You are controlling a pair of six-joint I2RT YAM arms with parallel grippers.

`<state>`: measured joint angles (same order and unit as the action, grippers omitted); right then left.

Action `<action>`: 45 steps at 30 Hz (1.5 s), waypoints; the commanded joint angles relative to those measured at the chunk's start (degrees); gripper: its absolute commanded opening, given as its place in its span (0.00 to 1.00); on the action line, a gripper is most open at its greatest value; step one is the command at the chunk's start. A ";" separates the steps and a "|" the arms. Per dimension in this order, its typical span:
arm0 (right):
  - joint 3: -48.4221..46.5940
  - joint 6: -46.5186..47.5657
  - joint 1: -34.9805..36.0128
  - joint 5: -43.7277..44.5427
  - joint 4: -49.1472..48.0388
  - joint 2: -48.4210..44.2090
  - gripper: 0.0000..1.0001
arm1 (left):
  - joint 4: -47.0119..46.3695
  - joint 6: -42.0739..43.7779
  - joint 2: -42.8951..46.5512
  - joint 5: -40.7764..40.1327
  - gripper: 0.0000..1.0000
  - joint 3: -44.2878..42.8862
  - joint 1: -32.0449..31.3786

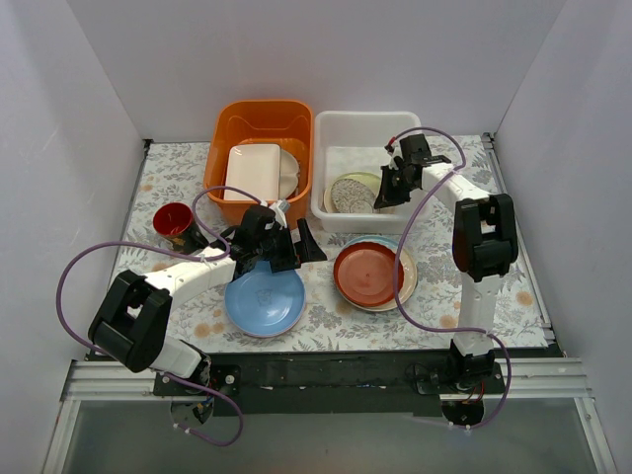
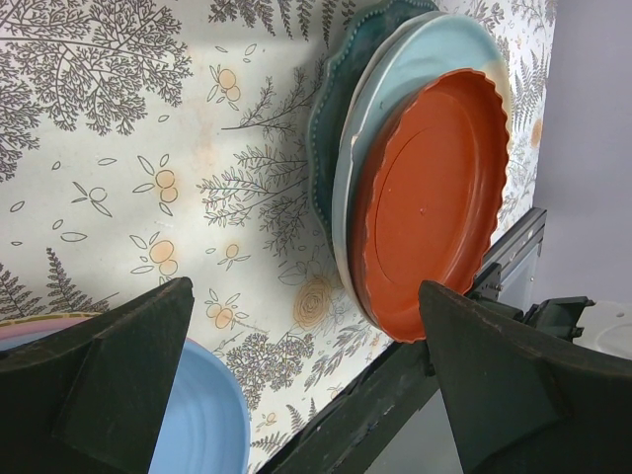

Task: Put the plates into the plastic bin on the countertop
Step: Place the plate in the plastic bin, then pick up the plate at the center of the board.

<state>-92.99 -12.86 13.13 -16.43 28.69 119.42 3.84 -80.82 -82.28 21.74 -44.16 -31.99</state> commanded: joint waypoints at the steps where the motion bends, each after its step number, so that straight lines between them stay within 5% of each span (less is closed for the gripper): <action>1: -1.31 0.56 -0.21 -1.33 -1.44 -0.94 0.05 | 0.20 0.92 1.60 0.94 0.98 -1.19 0.17; 7: -1.40 0.82 -0.21 -0.98 -1.09 -1.55 0.22 | 0.30 0.84 1.60 0.94 0.98 -1.37 0.26; 14: -0.35 0.73 -0.12 1.13 -2.14 -4.36 0.56 | 0.29 0.84 2.12 0.94 0.98 -0.93 0.17; 20: 2.81 -0.32 -0.12 2.98 -6.01 -9.55 0.74 | 0.03 0.57 2.13 0.94 0.98 -0.66 0.17; 45: 2.20 -0.76 0.15 0.78 -3.38 -19.21 0.76 | -3.49 -1.89 -1.74 1.91 0.97 -2.33 -3.78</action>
<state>-90.19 -13.47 13.15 -14.68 24.73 106.61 1.43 -82.30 -82.78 23.20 -44.23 -33.56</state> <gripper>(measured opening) 0.760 0.981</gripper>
